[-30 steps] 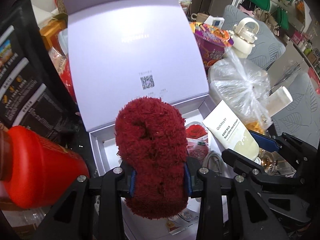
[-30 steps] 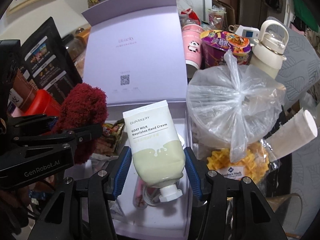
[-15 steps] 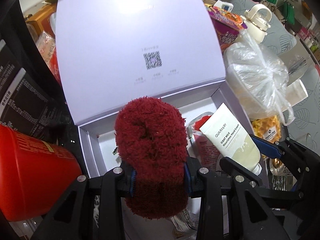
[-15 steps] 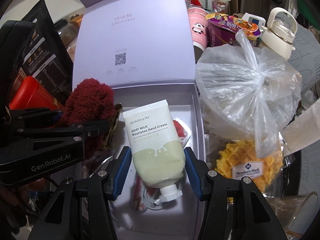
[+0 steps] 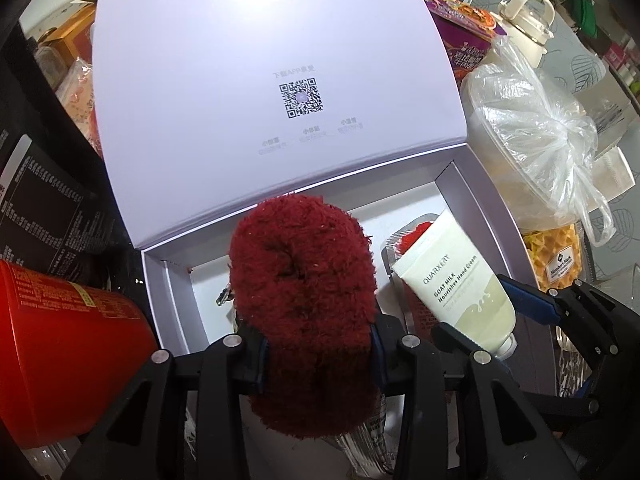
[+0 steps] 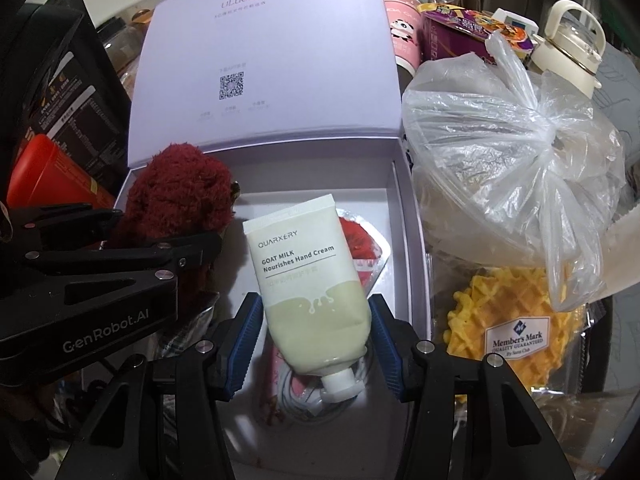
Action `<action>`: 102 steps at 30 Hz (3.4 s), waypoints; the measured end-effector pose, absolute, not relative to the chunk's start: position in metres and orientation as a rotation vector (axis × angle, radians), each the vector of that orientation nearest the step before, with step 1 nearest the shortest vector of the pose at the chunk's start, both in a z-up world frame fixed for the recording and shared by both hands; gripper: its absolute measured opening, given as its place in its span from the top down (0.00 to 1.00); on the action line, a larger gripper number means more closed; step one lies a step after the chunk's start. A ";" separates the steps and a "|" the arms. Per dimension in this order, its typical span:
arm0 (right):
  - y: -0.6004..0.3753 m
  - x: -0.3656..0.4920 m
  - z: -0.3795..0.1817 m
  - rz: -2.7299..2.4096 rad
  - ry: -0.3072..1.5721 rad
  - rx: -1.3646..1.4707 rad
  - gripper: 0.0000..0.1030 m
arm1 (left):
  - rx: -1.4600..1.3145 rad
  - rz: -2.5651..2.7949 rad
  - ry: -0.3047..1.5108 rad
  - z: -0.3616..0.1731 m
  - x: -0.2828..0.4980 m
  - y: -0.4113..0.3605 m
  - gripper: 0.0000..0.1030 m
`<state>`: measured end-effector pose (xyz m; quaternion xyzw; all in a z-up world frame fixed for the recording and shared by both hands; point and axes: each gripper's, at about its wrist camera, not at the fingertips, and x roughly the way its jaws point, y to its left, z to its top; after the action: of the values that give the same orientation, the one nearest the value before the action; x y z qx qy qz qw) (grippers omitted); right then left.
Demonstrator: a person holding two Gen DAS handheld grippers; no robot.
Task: Organize soft objects
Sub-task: 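Lower the red scrunchie and hand cream tube into the lavender box with both grippers, then open both grippers and withdraw them from the box toward the table items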
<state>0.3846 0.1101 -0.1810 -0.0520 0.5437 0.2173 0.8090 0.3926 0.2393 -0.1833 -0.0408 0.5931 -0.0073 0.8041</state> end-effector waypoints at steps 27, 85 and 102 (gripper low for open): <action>0.077 0.365 -0.130 0.431 1.113 -0.123 0.48 | 0.006 0.071 1.260 -0.148 0.408 0.197 0.47; -0.051 0.144 0.085 0.391 0.653 -0.062 0.29 | -0.018 0.051 0.818 0.098 0.172 0.117 0.34; -0.133 0.070 0.074 0.372 0.666 -0.069 0.29 | -0.051 0.011 0.831 0.087 0.103 0.040 0.34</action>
<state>0.0699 -0.1329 0.0738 -0.0338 0.3251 0.1817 0.9275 0.1031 0.0398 0.0868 -0.0248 0.4035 0.0052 0.9146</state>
